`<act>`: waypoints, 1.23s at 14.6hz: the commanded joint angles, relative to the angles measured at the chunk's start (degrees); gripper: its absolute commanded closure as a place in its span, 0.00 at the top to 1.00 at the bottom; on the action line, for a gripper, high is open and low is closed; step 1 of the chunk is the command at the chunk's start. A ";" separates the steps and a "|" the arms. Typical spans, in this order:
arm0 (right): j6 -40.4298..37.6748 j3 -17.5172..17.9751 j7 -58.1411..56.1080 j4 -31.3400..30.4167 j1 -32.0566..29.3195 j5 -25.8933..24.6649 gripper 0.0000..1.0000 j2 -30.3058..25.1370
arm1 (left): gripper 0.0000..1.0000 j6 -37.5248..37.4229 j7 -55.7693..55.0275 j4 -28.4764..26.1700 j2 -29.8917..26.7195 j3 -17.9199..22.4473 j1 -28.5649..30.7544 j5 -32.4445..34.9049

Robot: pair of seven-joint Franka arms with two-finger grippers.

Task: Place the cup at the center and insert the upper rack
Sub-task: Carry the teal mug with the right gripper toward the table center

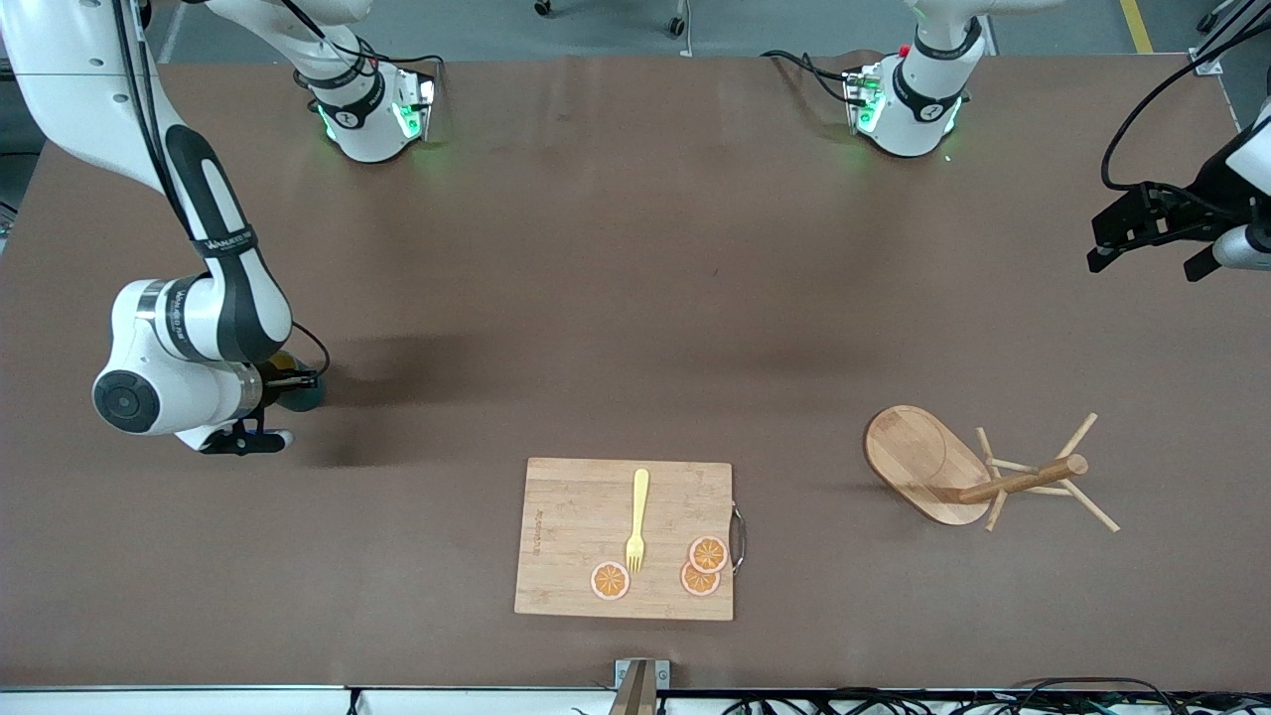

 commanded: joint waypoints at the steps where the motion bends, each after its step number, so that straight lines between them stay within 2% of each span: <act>1: 0.23 0.34 -0.25 -0.23 0.96 0.36 0.00 -0.65 | 1.00 0.15 0.55 -0.10 -0.57 -0.25 0.35 0.12; 3: -0.47 0.34 0.09 1.08 2.79 0.36 0.00 -1.18 | 1.00 0.15 0.55 -0.10 -0.57 -0.25 0.35 0.04; 6: -11.42 0.34 3.68 9.14 7.88 0.71 0.00 -1.27 | 1.00 0.15 0.55 -0.10 -0.48 -0.25 0.35 0.04; 8: -15.05 0.34 6.59 13.73 12.62 2.28 0.00 -1.18 | 1.00 0.15 0.55 -0.10 -0.49 -0.25 0.35 0.04; 12: -14.71 0.25 17.46 18.40 21.50 11.58 0.00 -0.22 | 1.00 0.24 0.55 -0.01 -0.48 -0.16 0.35 0.04; 18: -13.84 0.25 37.49 29.63 37.06 12.57 0.00 7.50 | 1.00 0.68 0.55 0.08 -0.40 -0.25 0.35 0.04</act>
